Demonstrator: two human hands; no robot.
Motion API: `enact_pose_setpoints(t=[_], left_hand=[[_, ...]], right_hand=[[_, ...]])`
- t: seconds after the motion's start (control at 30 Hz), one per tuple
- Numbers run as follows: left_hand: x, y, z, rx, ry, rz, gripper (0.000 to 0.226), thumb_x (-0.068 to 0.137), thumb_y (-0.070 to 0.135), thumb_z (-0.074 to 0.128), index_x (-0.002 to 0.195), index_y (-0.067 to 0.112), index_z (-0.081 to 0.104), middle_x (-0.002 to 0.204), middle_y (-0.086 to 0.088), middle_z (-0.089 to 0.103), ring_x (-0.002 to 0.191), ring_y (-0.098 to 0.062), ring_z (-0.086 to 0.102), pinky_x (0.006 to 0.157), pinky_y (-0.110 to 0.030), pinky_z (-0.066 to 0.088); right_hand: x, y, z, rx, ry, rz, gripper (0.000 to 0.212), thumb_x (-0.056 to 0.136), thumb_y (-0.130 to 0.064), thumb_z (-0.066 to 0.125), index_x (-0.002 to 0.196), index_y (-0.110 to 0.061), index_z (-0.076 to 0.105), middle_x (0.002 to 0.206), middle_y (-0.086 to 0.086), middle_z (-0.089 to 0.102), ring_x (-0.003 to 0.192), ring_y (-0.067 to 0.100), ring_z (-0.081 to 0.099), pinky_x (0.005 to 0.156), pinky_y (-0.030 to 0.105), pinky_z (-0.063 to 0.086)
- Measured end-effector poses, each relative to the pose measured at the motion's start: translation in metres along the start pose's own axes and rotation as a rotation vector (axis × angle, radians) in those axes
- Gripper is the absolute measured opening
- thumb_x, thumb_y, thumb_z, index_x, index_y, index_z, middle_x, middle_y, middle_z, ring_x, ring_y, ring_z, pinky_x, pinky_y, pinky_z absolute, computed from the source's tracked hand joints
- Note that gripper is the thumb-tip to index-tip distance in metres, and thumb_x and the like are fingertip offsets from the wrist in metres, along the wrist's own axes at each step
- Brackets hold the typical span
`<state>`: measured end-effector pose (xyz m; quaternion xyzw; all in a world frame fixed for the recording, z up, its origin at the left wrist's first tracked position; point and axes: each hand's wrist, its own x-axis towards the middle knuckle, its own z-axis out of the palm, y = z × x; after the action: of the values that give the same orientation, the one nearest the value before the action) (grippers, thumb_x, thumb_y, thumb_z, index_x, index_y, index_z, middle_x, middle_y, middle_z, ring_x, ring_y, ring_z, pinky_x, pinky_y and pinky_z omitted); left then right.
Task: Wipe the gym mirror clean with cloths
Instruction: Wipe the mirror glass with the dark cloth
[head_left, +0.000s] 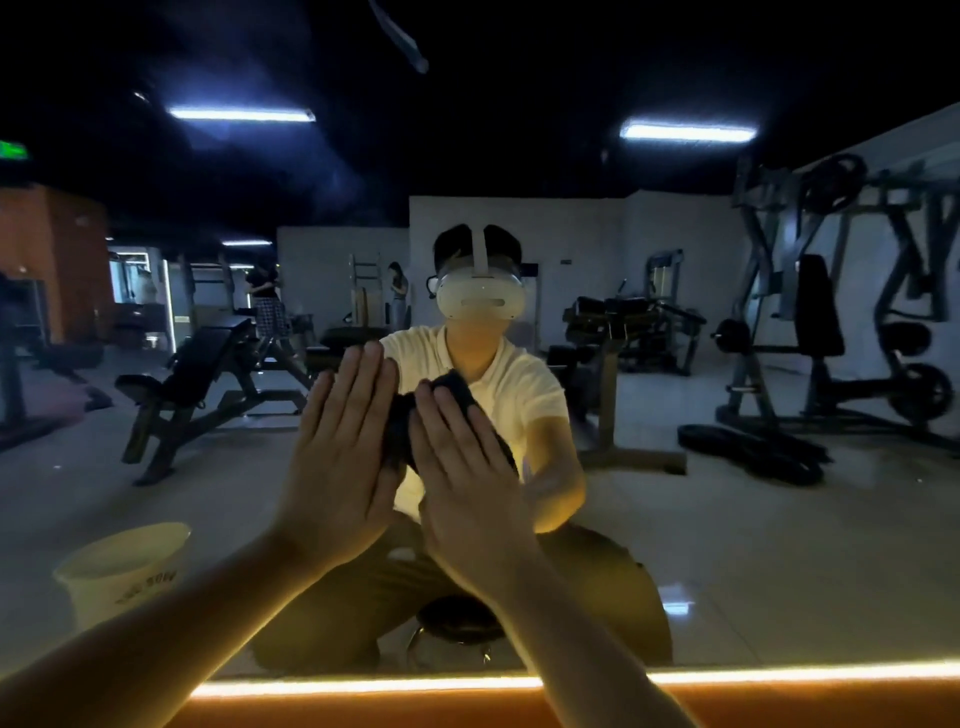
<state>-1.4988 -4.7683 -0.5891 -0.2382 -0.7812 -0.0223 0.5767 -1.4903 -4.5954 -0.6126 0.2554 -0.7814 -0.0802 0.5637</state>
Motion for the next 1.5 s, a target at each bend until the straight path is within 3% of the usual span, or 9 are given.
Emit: enact_pose_setpoints(t=[0.1,0.37,0.5,0.6,0.73,0.83,1.03,1.3,1.5], left_hand=[[-0.001,-0.025,-0.019,0.063,-0.084,0.117,0.067,0.104,0.033,0.036,0.162,0.002,0.023,0.171,-0.017,0.015,0.159,-0.032,0.014,0.124,-0.060,0.022],[0.053,-0.059,-0.054,0.092,0.070,0.076,0.076,0.101,0.037,0.050,0.161,-0.001,0.023,0.169,-0.021,0.019,0.159,-0.032,0.016,0.128,-0.055,0.015],[0.086,-0.084,-0.058,0.282,0.050,0.062,0.074,0.105,0.037,0.046,0.161,-0.003,0.019,0.170,-0.025,0.010,0.160,-0.035,0.005,0.125,-0.059,0.017],[0.111,-0.090,-0.065,0.211,0.195,0.025,0.066,0.104,0.026,0.042,0.159,-0.007,0.025,0.168,-0.028,0.016,0.159,-0.038,0.011,0.125,-0.059,0.018],[0.146,-0.094,-0.079,0.086,0.250,-0.066,0.067,0.107,0.036,0.025,0.161,-0.004,0.018,0.170,-0.023,0.014,0.160,-0.033,0.010,0.128,-0.055,0.011],[0.160,-0.097,-0.070,0.167,0.185,-0.092,0.074,0.108,0.046,0.021,0.162,-0.003,0.011,0.171,-0.023,0.007,0.160,-0.032,0.003,0.130,-0.052,0.005],[0.160,-0.097,-0.060,0.217,0.174,-0.095,0.078,0.108,0.052,0.008,0.163,-0.003,0.008,0.171,-0.022,0.003,0.160,-0.031,-0.002,0.130,-0.052,0.006],[0.160,-0.103,-0.055,0.218,0.198,-0.068,0.075,0.107,0.047,0.019,0.162,-0.004,0.010,0.171,-0.022,0.003,0.160,-0.032,-0.001,0.129,-0.053,0.006],[0.158,-0.104,-0.058,0.213,0.185,-0.048,0.075,0.106,0.044,0.025,0.162,-0.004,0.010,0.172,-0.021,0.002,0.160,-0.032,0.000,0.129,-0.054,0.010]], right_hand=[[-0.002,0.057,-0.019,-0.135,-0.039,-0.033,0.068,0.098,-0.034,0.048,0.156,-0.003,0.031,0.168,0.018,0.017,0.158,0.031,0.006,0.128,0.051,0.004],[0.063,0.136,-0.054,-0.065,0.165,0.826,0.070,0.100,-0.030,0.022,0.160,0.006,0.012,0.168,0.025,0.011,0.157,0.038,0.007,0.126,0.054,0.015],[0.105,0.048,-0.032,-0.126,0.121,0.486,0.076,0.104,-0.036,0.029,0.158,0.007,-0.001,0.166,0.031,-0.004,0.156,0.044,-0.004,0.127,0.057,0.006],[0.124,0.001,-0.022,-0.105,0.074,0.089,0.076,0.100,-0.027,0.048,0.161,0.001,0.012,0.169,0.024,0.003,0.158,0.037,-0.003,0.128,0.049,-0.007],[0.126,0.055,-0.044,-0.209,0.013,-0.149,0.071,0.099,-0.028,0.051,0.158,0.000,0.024,0.167,0.022,0.020,0.157,0.035,0.006,0.129,0.051,0.005],[0.118,0.137,-0.069,-0.177,0.103,0.253,0.073,0.095,-0.028,0.053,0.156,0.003,0.026,0.164,0.023,0.026,0.154,0.036,0.018,0.127,0.048,0.015],[0.140,0.201,-0.094,-0.046,0.224,0.950,0.079,0.093,-0.037,0.008,0.158,0.009,0.015,0.167,0.027,0.014,0.156,0.039,0.013,0.127,0.054,0.017],[0.211,0.043,-0.054,-0.219,0.077,0.315,0.072,0.104,-0.038,0.023,0.161,0.001,0.000,0.169,0.023,-0.010,0.157,0.035,-0.011,0.128,0.050,-0.003],[0.189,0.098,-0.078,-0.329,0.000,0.026,0.068,0.105,-0.038,0.030,0.160,0.000,0.018,0.170,0.019,0.009,0.158,0.030,0.001,0.129,0.044,0.000]])
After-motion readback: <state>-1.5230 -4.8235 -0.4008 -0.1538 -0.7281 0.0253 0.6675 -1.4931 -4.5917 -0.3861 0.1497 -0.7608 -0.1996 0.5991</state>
